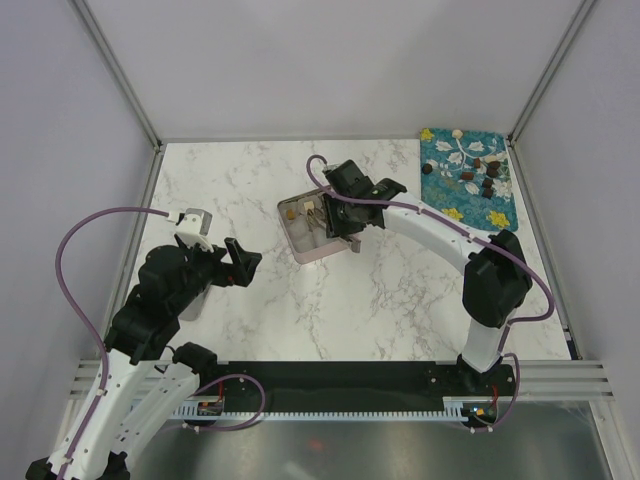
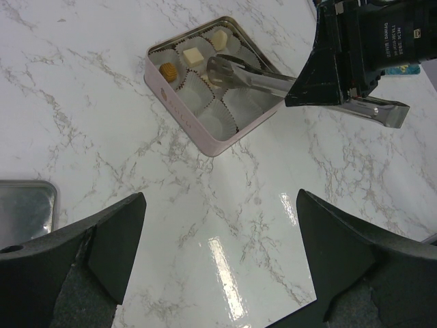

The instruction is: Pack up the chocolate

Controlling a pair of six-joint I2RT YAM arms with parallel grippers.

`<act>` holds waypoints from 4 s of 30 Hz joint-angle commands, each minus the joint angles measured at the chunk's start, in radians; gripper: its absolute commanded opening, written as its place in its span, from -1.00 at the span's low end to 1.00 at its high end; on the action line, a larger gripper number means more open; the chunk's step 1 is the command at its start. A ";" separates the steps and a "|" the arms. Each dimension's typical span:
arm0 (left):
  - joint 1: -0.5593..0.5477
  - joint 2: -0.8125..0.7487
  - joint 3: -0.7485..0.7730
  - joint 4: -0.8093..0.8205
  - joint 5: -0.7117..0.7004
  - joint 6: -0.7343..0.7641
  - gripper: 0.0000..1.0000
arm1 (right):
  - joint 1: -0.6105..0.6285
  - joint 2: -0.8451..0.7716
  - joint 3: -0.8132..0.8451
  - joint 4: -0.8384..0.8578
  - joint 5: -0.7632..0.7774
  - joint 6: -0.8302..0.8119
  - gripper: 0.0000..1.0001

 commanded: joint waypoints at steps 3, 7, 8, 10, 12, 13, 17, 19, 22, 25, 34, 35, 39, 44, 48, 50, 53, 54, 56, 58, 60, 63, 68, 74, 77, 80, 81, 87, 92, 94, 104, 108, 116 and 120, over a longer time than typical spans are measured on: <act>-0.003 0.003 0.006 0.010 -0.004 0.030 0.99 | 0.006 -0.009 0.077 0.005 0.044 0.004 -0.11; -0.003 0.001 0.006 0.009 -0.006 0.030 0.99 | 0.006 -0.015 0.094 -0.017 0.070 -0.004 -0.07; -0.003 0.000 0.007 0.010 -0.006 0.030 0.99 | 0.006 -0.018 0.102 -0.025 0.074 -0.009 -0.07; -0.003 0.001 0.006 0.009 -0.006 0.030 0.99 | 0.005 -0.033 0.109 -0.037 0.100 -0.013 -0.11; -0.003 -0.002 0.006 0.009 -0.004 0.030 0.99 | -0.009 -0.053 0.125 -0.069 0.140 -0.018 -0.13; -0.003 -0.002 0.006 0.010 -0.004 0.030 0.99 | -0.021 -0.064 0.129 -0.077 0.162 -0.022 -0.14; -0.003 -0.006 0.006 0.010 -0.003 0.030 0.99 | -0.151 -0.125 0.115 -0.115 0.168 -0.058 -0.14; -0.003 -0.006 0.007 0.010 0.003 0.029 0.99 | -0.268 -0.147 0.094 -0.115 0.169 -0.079 -0.14; -0.003 -0.005 0.006 0.009 0.005 0.028 0.99 | -0.414 -0.161 0.083 -0.114 0.189 -0.104 -0.10; -0.003 -0.005 0.006 0.010 0.003 0.027 0.99 | -0.515 -0.135 0.083 -0.112 0.229 -0.127 -0.05; -0.003 0.003 0.004 0.010 0.016 0.027 0.99 | -0.707 -0.041 0.119 -0.115 0.295 -0.119 0.00; -0.003 0.003 0.004 0.010 0.014 0.025 0.99 | -0.742 -0.038 0.112 -0.115 0.292 -0.119 0.01; -0.003 0.003 0.006 0.009 0.013 0.025 0.99 | -0.796 -0.032 0.085 -0.103 0.268 -0.134 0.07; -0.003 0.012 0.006 0.010 0.016 0.025 0.99 | -0.850 -0.026 0.048 -0.078 0.235 -0.144 0.08; -0.003 0.020 0.006 0.010 0.022 0.027 0.99 | -0.874 -0.009 0.028 -0.048 0.208 -0.147 0.13; -0.003 0.018 0.006 0.010 0.020 0.028 0.99 | -0.885 0.006 0.028 -0.043 0.199 -0.145 0.14; -0.003 0.017 0.006 0.009 0.014 0.027 0.99 | -0.900 0.019 0.023 -0.032 0.185 -0.147 0.14; -0.003 0.017 0.007 0.010 0.013 0.027 0.99 | -0.905 0.022 0.022 -0.029 0.177 -0.147 0.13; -0.003 0.021 0.006 0.009 0.014 0.027 0.99 | -0.922 0.028 0.008 -0.012 0.163 -0.156 0.11; -0.003 0.023 0.006 0.010 0.013 0.027 0.99 | -0.932 0.035 -0.009 0.024 0.133 -0.170 0.08; -0.003 0.024 0.006 0.010 0.013 0.028 0.99 | -0.946 0.055 -0.012 0.035 0.104 -0.182 0.07; -0.003 0.031 0.006 0.010 0.010 0.027 0.99 | -0.948 0.066 -0.012 0.035 0.093 -0.184 0.05; -0.003 0.035 0.007 0.010 -0.003 0.030 0.99 | -0.948 0.075 -0.026 0.035 0.080 -0.196 0.03; -0.003 0.023 0.006 0.010 -0.001 0.028 0.99 | -0.946 0.066 -0.030 0.026 0.076 -0.200 -0.06; -0.003 0.023 0.007 0.010 -0.001 0.028 0.99 | -0.939 0.052 -0.024 0.006 0.073 -0.200 -0.11; -0.003 0.018 0.009 0.010 0.002 0.028 0.99 | -0.923 0.031 -0.021 -0.026 0.090 -0.196 -0.15; -0.003 0.014 0.007 0.010 0.003 0.027 0.99 | -0.916 0.023 -0.024 -0.035 0.100 -0.196 -0.17; -0.003 0.003 0.006 0.010 0.014 0.027 0.99 | -0.870 -0.026 -0.043 -0.078 0.110 -0.190 -0.21; -0.003 -0.002 0.009 0.012 0.019 0.025 0.99 | -0.810 -0.060 -0.043 -0.103 0.108 -0.191 -0.23; -0.003 -0.003 0.007 0.012 0.017 0.025 0.99 | -0.788 -0.076 -0.040 -0.114 0.107 -0.190 -0.24; -0.003 -0.009 0.006 0.010 0.005 0.025 0.99 | -0.673 -0.122 -0.027 -0.138 0.107 -0.193 -0.28; -0.003 -0.006 0.006 0.012 0.003 0.022 0.99 | -0.673 -0.133 -0.038 -0.138 0.097 -0.197 -0.28; -0.003 0.000 0.006 0.010 0.002 0.022 0.99 | -0.646 -0.156 -0.026 -0.144 0.091 -0.196 -0.29; -0.003 0.001 0.006 0.010 -0.004 0.022 0.99 | -0.594 -0.162 0.003 -0.150 0.079 -0.181 -0.28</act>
